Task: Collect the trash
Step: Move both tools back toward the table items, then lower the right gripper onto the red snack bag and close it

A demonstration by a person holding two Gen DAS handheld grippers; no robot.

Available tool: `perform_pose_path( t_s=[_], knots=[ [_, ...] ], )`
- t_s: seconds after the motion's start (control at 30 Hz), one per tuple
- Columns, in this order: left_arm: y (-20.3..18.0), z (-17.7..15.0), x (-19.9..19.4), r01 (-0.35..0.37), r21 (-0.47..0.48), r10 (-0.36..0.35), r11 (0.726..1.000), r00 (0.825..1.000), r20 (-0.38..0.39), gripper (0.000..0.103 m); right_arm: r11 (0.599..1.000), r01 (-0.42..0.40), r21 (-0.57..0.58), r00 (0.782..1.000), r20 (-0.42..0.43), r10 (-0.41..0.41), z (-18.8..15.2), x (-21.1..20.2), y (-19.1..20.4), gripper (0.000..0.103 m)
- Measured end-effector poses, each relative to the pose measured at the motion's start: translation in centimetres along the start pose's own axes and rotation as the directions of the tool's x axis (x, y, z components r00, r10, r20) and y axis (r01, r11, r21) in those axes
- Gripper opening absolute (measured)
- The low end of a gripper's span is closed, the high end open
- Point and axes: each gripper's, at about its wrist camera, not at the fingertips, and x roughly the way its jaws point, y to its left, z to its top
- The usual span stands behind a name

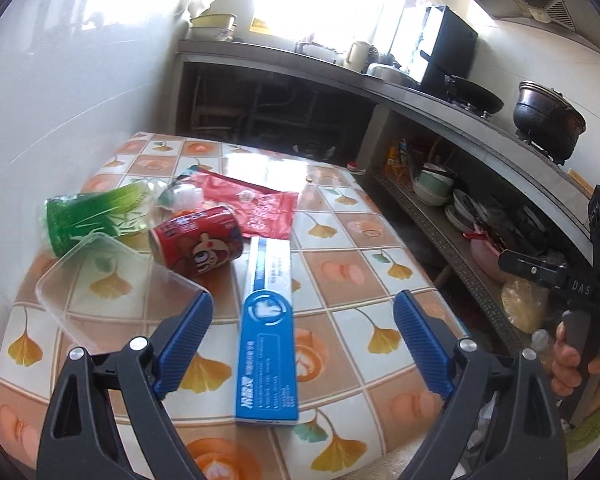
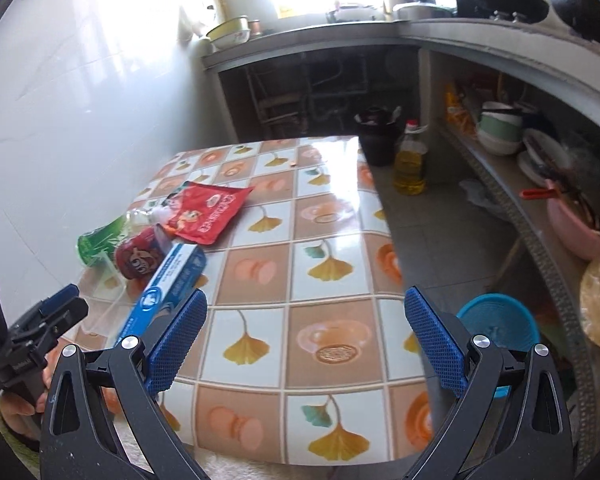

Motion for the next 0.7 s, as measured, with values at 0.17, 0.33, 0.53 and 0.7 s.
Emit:
perform_pose_path(
  t_s=[0.17,0.33,0.53,0.7],
  knots=[
    [2.3,-0.6,-0.9,-0.039,-0.028,0.039,0.999,0.999,0.025,0.089,0.994,-0.112,0.010,0.993,-0.040,0.113,0.5,2.0,1.3,0.095],
    [3.4,-0.8,-1.8,-0.053,-0.049,0.056,0.997,0.997,0.061,0.089,0.962,-0.263,0.074,0.959,-0.094,0.269,1.8,4.8,2.3,0.095],
    [3.7,-0.8,-2.2,-0.051,-0.052,0.055,0.997,0.995,0.086,0.089,0.902,-0.384,0.195,0.888,-0.190,0.419,4.5,11.0,3.8,0.087],
    [4.0,-1.1,-2.7,-0.066,-0.041,0.071,0.997,0.991,0.111,0.089,0.875,-0.377,0.303,0.842,-0.282,0.460,6.2,17.7,5.2,0.075]
  ],
)
